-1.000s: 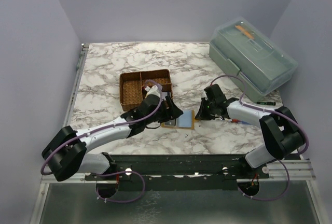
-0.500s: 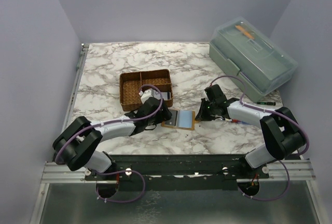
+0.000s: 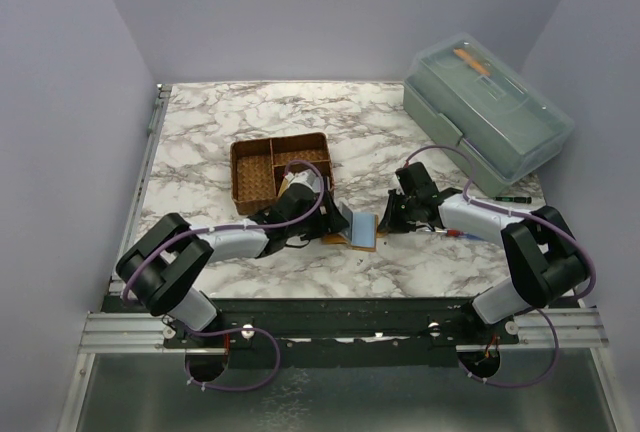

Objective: Put the credit cards into the card holder
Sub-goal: Close the card holder at the center of the board.

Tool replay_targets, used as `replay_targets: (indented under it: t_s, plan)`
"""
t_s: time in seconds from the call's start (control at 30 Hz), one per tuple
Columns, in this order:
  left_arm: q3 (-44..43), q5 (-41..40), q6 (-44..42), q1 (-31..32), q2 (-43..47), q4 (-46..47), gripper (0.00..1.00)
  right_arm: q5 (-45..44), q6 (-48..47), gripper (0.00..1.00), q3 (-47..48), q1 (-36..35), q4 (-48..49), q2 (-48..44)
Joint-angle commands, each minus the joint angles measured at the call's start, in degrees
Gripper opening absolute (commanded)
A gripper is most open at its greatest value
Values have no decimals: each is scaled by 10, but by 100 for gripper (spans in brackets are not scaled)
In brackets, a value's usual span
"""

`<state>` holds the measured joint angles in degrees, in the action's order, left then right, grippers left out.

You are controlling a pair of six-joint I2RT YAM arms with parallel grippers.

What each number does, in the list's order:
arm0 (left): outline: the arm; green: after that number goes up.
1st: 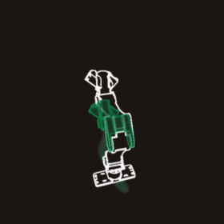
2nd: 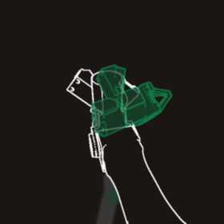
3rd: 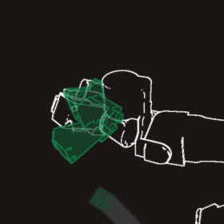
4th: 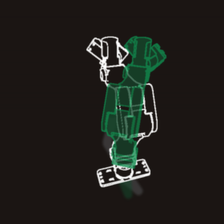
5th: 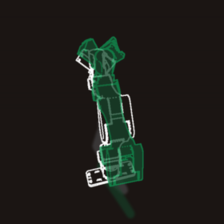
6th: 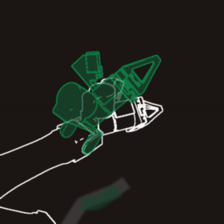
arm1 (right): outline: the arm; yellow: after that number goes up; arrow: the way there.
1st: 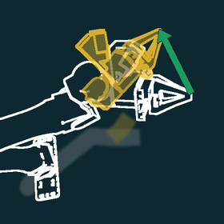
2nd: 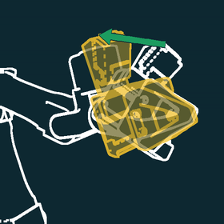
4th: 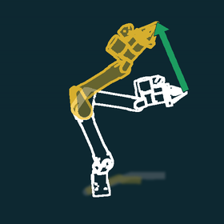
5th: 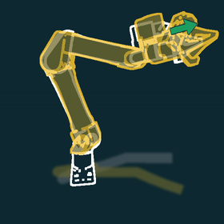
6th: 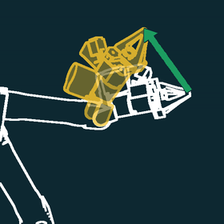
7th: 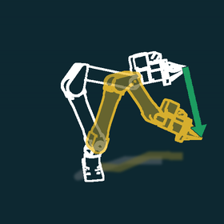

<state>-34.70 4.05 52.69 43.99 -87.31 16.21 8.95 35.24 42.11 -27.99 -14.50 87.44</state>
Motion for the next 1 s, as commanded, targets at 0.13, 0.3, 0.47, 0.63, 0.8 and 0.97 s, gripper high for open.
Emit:
replay_targets:
  t_s: [0.13,0.3,0.47,0.63,0.8,0.97]
  plan:
    - [-70,94,8,27,-1,67,75,35,5,6,-19,-5,-7,22]
    - [-104,124,20,48,-52,92,75,35,21,7,-15,-5,-14,20]
    - [-107,114,23,52,-45,80,76,7,28,7,-11,-5,-37,7]
    - [-103,105,16,52,-36,60,76,-2,26,9,-12,-5,-49,-2]
    - [-120,52,1,52,-11,-42,76,-12,25,9,-9,-5,-68,-12]
    - [-148,21,-49,53,12,-130,77,-18,23,17,2,-5,-91,-27]
